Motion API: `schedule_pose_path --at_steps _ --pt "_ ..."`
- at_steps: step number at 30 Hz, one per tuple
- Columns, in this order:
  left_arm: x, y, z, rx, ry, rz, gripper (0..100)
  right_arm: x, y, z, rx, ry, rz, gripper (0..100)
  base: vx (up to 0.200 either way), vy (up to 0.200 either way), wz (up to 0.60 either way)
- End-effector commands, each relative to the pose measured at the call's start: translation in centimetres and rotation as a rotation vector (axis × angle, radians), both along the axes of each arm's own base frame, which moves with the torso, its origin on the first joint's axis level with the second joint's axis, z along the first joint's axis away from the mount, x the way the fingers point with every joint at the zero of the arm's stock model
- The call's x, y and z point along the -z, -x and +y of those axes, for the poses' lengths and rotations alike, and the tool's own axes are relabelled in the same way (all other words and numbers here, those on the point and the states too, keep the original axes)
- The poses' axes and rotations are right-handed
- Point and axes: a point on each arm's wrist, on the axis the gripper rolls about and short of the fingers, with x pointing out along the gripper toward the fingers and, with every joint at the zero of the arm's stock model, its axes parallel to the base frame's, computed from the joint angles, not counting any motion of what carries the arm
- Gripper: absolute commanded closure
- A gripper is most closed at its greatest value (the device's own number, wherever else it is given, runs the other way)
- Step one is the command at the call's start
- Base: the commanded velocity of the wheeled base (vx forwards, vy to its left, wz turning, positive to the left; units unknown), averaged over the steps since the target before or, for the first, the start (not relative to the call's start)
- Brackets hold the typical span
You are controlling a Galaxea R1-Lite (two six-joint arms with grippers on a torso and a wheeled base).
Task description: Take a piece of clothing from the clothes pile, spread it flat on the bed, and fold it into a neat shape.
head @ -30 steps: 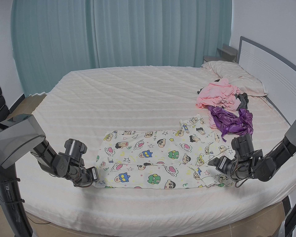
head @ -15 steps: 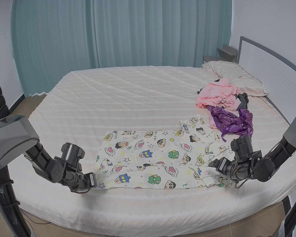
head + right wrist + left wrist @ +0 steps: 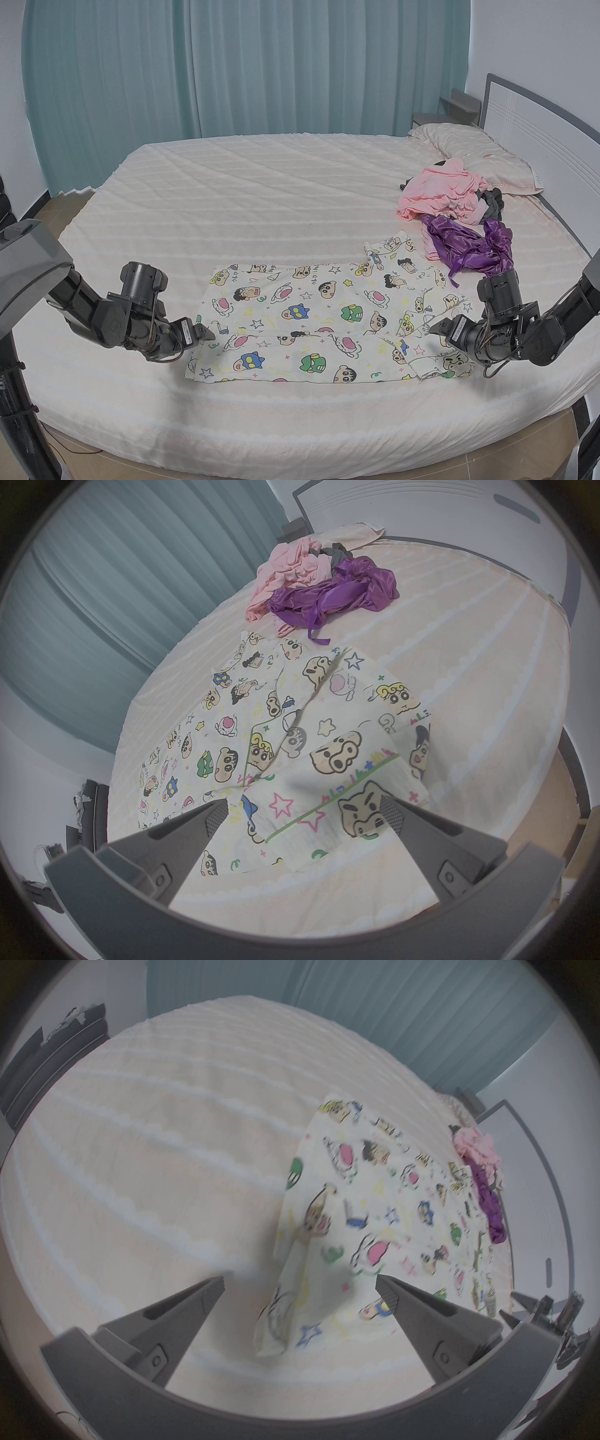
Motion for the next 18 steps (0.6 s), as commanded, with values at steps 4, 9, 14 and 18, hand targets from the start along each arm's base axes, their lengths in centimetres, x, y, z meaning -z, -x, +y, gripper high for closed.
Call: schedule_pose_path --at_steps 4,9,14,18 --pt "-1.7 -4.1 -0.9 0.026 0.035 -0.095 0 0.1 0.6 -1.0 0.005 0.01 0.008 0 0.0 0.0 0.0" --pt "-0.7 -5.1 -1.7 0.119 0.078 -0.08 0 0.2 0.5 -1.1 -0.009 0.025 -0.005 0 0.0 0.0 0.0" --pt "1.3 -5.4 -1.3 0.259 0.076 -0.06 0 0.6 0.8 -1.4 -0.036 0.025 0.015 0 0.0 0.0 0.0" --pt "2.5 -5.6 -1.0 0.277 0.058 -0.044 0 0.5 0.8 -1.6 -0.044 0.036 0.014 0 0.0 0.0 0.0"
